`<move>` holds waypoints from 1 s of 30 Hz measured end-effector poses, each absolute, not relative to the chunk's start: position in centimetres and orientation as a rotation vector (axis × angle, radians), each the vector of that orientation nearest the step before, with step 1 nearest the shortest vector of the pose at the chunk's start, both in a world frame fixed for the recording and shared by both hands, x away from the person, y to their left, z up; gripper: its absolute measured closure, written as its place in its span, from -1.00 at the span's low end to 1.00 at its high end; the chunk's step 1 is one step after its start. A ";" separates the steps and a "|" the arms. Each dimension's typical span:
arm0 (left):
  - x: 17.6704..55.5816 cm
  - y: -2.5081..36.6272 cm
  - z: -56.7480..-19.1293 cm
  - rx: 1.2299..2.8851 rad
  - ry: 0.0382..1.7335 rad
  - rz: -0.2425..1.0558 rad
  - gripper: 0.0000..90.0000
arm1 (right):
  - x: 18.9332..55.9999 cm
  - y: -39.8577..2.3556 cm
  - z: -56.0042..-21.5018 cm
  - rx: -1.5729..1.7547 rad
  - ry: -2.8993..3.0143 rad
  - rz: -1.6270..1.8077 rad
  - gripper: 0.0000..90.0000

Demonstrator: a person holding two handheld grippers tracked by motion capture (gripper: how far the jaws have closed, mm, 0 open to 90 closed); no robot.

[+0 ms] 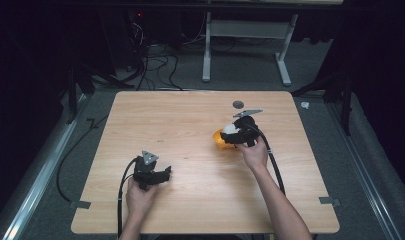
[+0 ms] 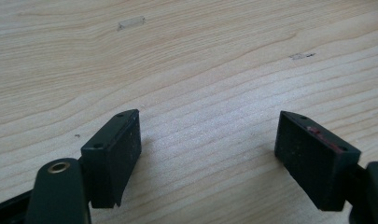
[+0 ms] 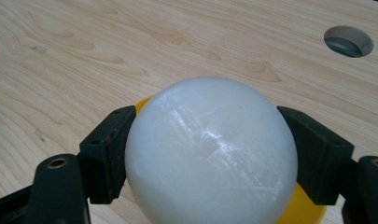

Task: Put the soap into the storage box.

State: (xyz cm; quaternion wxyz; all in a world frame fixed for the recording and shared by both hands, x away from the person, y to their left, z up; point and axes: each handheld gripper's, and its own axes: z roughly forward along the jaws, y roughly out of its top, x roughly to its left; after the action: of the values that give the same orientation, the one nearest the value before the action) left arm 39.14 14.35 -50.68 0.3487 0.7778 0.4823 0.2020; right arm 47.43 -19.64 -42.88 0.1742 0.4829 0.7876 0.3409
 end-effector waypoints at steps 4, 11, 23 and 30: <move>39.1 14.3 -50.7 2.017 1.250 0.525 -0.48 | 47.6 -19.6 -43.1 1.376 2.232 0.961 -0.46; 39.1 14.3 -50.7 2.017 1.250 0.524 -0.48 | 48.0 -19.3 -43.7 1.380 2.236 0.945 -0.46; 39.1 14.3 -50.7 2.016 1.250 0.523 -0.48 | 48.3 -19.2 -44.2 1.394 2.241 0.930 -0.46; 39.1 14.3 -50.7 2.016 1.249 0.523 -0.48 | 48.6 -19.1 -44.8 1.410 2.245 0.910 -0.46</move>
State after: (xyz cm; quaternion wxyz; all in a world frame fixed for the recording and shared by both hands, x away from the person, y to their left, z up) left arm 39.13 14.35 -50.68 0.3488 0.7780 0.4821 0.2017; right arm 48.59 -19.13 -44.76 0.1684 0.4957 0.7896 0.3200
